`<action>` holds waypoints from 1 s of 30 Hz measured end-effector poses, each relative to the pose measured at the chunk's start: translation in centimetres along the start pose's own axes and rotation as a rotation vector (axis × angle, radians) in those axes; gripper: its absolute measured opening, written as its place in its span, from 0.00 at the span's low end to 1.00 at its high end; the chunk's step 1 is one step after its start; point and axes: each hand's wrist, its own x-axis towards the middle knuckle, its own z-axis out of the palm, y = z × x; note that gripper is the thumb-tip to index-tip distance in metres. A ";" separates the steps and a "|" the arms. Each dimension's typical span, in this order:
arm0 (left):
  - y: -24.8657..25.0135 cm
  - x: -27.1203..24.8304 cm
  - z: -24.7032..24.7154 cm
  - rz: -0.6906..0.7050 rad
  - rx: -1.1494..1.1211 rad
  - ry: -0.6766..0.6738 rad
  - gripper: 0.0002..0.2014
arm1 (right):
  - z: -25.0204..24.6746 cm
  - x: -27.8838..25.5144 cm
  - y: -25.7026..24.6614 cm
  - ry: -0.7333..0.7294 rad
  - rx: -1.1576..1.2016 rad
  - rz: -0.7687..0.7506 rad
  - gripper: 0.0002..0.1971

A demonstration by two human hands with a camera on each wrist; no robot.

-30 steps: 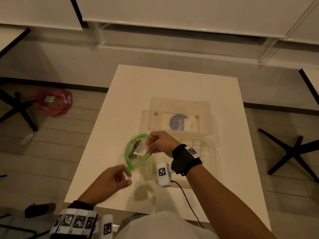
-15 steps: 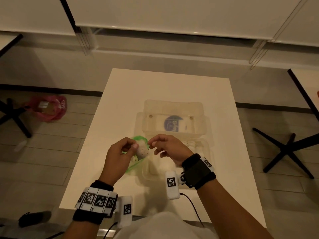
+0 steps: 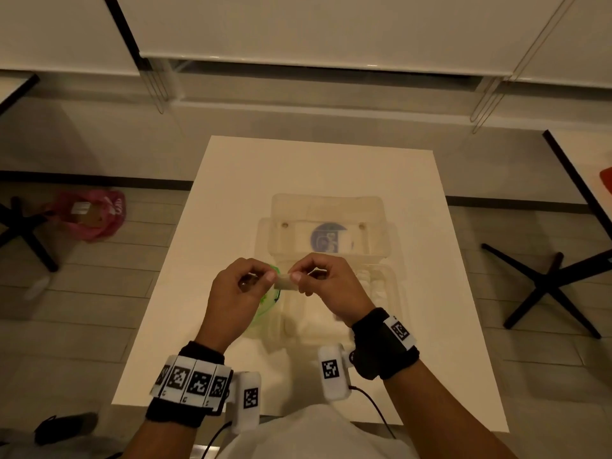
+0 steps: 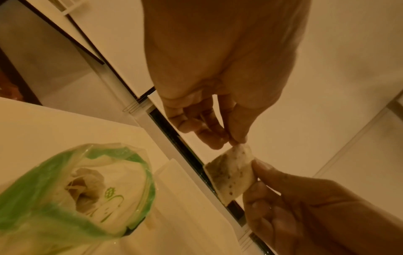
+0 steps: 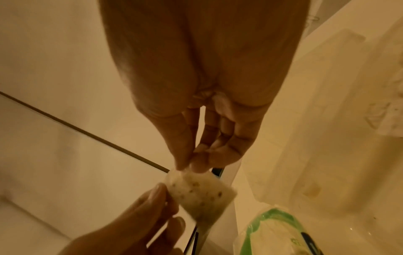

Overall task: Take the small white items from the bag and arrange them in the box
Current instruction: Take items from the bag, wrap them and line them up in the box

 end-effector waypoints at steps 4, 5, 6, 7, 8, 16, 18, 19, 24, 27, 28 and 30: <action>0.9 0.1 0.8 0.169 0.129 -0.024 0.10 | 0.2 -0.2 0.1 0.022 0.012 -0.010 0.02; 1.3 0.1 0.9 0.210 0.158 -0.044 0.10 | 0.3 -0.2 0.2 0.039 0.006 -0.010 0.03; 1.6 0.1 0.9 0.243 0.191 -0.062 0.09 | 0.3 -0.2 0.3 0.056 -0.004 -0.012 0.04; 1.8 0.1 0.9 0.266 0.236 -0.073 0.08 | 0.2 -0.3 0.3 0.064 -0.009 -0.013 0.04; 2.0 0.3 1.0 0.277 0.292 -0.077 0.07 | 0.2 -0.3 0.3 0.062 -0.010 -0.015 0.04; 2.4 0.7 0.7 0.103 0.026 0.043 0.05 | 0.2 -0.5 0.1 0.103 0.011 -0.021 0.07; 2.3 0.7 0.5 0.075 0.018 0.030 0.04 | 0.1 -0.6 -0.1 0.107 0.035 -0.025 0.07; 2.2 0.6 0.5 0.067 0.017 0.006 0.04 | 0.0 -0.6 -0.2 0.106 0.038 -0.027 0.07; 1.9 0.3 0.7 0.043 0.037 -0.036 0.08 | -0.4 -0.5 -0.3 0.084 0.018 -0.050 0.05; 1.7 0.5 0.8 0.029 0.036 -0.038 0.10 | -0.7 -0.5 -0.2 0.063 0.010 -0.060 0.02; 1.7 0.6 0.9 0.028 0.042 -0.044 0.10 | -0.7 -0.5 -0.2 0.052 0.013 -0.059 0.02; 1.7 0.6 1.1 0.022 0.041 -0.052 0.08 | -0.8 -0.7 -0.2 0.046 0.017 -0.059 0.03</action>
